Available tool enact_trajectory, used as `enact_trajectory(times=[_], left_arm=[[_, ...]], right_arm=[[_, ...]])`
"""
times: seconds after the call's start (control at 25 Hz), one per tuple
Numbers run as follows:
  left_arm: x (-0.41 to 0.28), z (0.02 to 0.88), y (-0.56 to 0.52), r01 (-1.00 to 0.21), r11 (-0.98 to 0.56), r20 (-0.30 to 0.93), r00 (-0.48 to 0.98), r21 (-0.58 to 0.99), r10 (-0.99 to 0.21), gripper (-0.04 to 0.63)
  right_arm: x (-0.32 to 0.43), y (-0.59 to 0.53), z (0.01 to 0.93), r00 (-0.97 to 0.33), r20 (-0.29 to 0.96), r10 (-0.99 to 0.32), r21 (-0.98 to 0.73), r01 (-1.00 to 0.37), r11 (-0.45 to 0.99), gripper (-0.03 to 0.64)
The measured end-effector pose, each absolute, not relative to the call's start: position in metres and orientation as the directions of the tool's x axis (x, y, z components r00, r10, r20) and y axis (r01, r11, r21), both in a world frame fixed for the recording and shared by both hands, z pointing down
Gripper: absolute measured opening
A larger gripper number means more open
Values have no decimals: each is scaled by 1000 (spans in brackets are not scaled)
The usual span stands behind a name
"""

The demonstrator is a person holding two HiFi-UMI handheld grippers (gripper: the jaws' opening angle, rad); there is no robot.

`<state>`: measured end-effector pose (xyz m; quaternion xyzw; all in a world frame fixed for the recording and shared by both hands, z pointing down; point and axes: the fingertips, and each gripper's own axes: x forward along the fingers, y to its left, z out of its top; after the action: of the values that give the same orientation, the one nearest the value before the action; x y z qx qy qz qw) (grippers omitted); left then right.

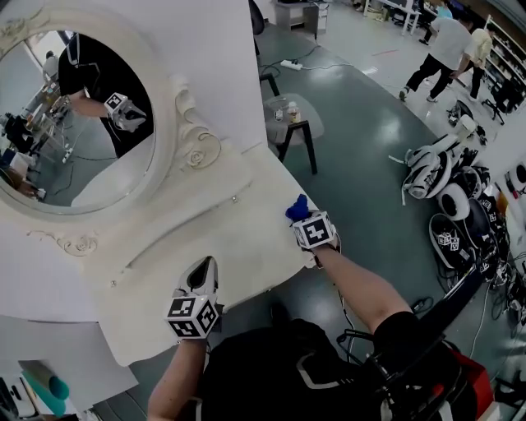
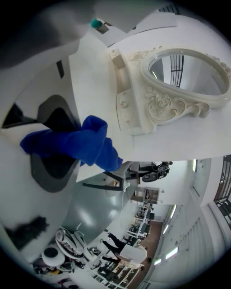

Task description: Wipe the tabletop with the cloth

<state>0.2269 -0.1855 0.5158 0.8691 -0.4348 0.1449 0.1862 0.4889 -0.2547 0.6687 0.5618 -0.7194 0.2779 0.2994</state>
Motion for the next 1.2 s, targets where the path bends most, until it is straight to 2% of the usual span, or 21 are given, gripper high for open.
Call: enact_trajectory(times=[0.36, 0.52, 0.68, 0.88, 1.04, 1.2], left_arm=[[218, 515, -183, -817, -541, 423, 569, 199, -705, 9], [209, 513, -181, -827, -497, 418, 562, 264, -714, 9], [200, 510, -180, -829, -503, 410, 558, 244, -721, 9], [170, 505, -172, -836, -501, 399, 548, 225, -735, 9], [139, 493, -161, -833, -515, 367, 551, 199, -749, 9], [88, 487, -146, -862, -459, 346, 506, 213, -790, 9]], right_arm=[[539, -258, 667, -91, 753, -652, -35, -995, 98, 126], [561, -259, 668, -58, 756, -653, -48, -998, 33, 126], [566, -255, 659, -13, 747, -665, 7, -1000, 28, 126], [509, -257, 614, -107, 663, -741, -12, -991, 132, 126], [430, -252, 571, -225, 586, -778, -50, -969, 242, 126], [339, -240, 536, -353, 540, -764, -75, -925, 374, 126]])
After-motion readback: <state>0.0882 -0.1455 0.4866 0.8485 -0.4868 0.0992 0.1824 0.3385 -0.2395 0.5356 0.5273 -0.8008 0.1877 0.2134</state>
